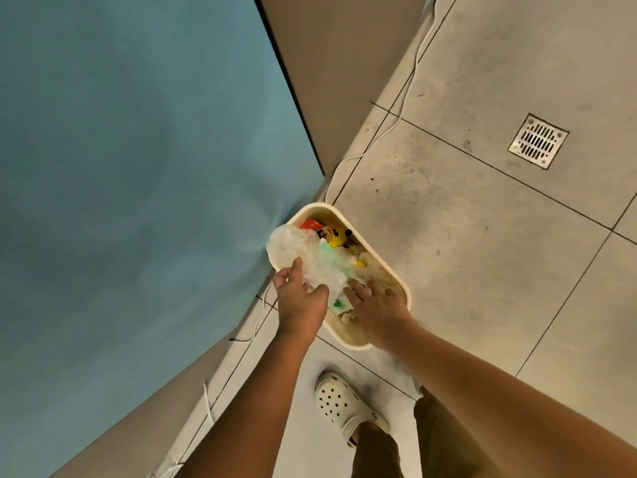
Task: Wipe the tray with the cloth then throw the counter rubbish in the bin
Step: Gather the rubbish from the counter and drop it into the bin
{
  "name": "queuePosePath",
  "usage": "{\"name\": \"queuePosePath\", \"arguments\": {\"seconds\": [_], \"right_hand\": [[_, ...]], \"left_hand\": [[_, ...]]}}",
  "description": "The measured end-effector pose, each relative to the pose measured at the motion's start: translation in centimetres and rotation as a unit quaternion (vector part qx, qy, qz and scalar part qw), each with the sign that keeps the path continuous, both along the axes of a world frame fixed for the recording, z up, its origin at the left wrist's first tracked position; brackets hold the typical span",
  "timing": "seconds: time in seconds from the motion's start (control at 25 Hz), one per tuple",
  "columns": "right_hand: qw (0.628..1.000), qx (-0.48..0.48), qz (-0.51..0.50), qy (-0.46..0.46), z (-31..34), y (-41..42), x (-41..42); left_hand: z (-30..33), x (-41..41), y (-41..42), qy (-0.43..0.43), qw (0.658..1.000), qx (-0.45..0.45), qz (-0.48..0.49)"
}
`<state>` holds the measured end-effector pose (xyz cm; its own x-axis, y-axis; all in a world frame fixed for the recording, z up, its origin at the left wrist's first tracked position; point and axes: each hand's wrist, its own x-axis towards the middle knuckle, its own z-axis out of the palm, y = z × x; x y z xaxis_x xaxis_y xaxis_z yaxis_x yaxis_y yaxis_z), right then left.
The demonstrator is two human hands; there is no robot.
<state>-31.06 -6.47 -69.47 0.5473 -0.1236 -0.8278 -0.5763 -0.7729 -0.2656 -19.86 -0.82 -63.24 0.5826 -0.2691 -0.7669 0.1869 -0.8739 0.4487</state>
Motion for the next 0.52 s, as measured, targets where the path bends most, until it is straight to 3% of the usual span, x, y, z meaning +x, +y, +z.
{"name": "queuePosePath", "arguments": {"seconds": [0.08,0.2,0.28,0.4,0.52], "right_hand": [[0.999,0.008,-0.045,0.018,-0.9,0.3,0.0],[0.986,0.034,-0.152,0.052,-2.9,0.4,0.7],[0.974,0.056,-0.211,0.051,-4.4,0.3,1.2],[0.952,0.082,-0.293,0.033,-6.0,0.1,1.7],[0.938,0.095,-0.332,0.030,-7.8,0.1,1.8]], "left_hand": [[-1.2,0.8,-0.2,-0.033,0.987,0.054,-0.151],[-3.8,1.9,-1.0,-0.086,0.898,0.144,-0.406],[-6.3,2.7,-1.7,-0.057,0.886,0.169,-0.428],[-9.6,3.7,-3.2,-0.014,0.906,0.170,-0.388],[-12.1,3.8,-4.8,0.019,0.890,0.200,-0.410]]}}
